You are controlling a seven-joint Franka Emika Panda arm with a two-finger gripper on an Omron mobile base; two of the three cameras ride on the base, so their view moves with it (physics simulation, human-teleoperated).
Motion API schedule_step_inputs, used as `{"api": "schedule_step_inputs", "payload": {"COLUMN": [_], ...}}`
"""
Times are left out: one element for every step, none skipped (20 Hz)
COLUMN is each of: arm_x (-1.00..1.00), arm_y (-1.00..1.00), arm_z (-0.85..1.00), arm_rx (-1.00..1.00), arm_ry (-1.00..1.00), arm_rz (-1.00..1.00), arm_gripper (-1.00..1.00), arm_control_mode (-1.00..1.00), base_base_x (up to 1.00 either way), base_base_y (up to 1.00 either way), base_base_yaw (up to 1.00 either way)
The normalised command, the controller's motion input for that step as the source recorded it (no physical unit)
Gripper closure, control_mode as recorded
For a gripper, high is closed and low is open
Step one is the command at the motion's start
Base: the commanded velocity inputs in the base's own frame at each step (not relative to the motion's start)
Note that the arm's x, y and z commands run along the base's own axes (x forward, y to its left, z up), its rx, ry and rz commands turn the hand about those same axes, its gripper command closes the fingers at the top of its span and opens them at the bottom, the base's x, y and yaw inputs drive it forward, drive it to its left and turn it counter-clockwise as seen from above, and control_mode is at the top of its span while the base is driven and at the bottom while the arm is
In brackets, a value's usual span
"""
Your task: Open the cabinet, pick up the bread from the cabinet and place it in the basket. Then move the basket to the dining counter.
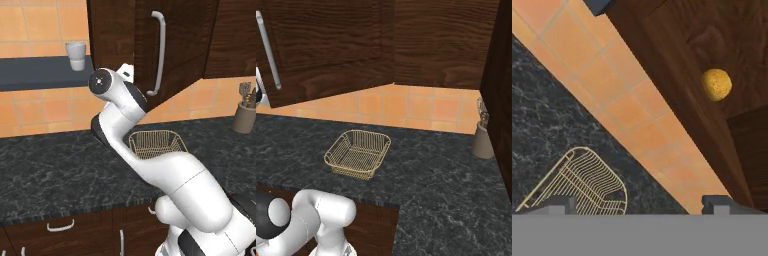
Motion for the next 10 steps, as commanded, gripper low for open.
{"api": "schedule_step_inputs", "payload": {"arm_x": [0.00,-0.07,-0.13,-0.21,-0.19,-0.21,-0.27,-0.39,-0.39,-0.34], "arm_y": [-0.89,-0.89,-0.80,-0.86,-0.87,-0.91,-1.00,-1.00,-0.86,-0.42], "arm_z": [0.00,0.00,0.00,0.00,0.00,0.00,0.03,0.11,0.16,0.23], "arm_rx": [0.00,0.00,0.00,0.00,0.00,0.00,0.00,0.01,0.00,0.00], "arm_ry": [0.03,0.01,0.00,0.00,0.00,0.00,0.00,0.00,0.00,0.06], "arm_rz": [-0.25,-0.25,-0.24,-0.22,-0.22,-0.19,-0.18,-0.13,-0.02,-0.02], "arm_gripper": [-1.00,-1.00,-1.00,-1.00,-1.00,-1.00,-1.00,-1.00,-1.00,-1.00], "arm_control_mode": [-1.00,-1.00,-1.00,-1.00,-1.00,-1.00,-1.00,-1.00,-1.00,-1.00], "base_base_x": [0.00,0.00,0.00,0.00,0.00,0.00,0.00,0.00,0.00,0.00], "base_base_y": [0.00,0.00,0.00,0.00,0.00,0.00,0.00,0.00,0.00,0.00], "base_base_yaw": [0.00,0.00,0.00,0.00,0.00,0.00,0.00,0.00,0.00,0.00]}}
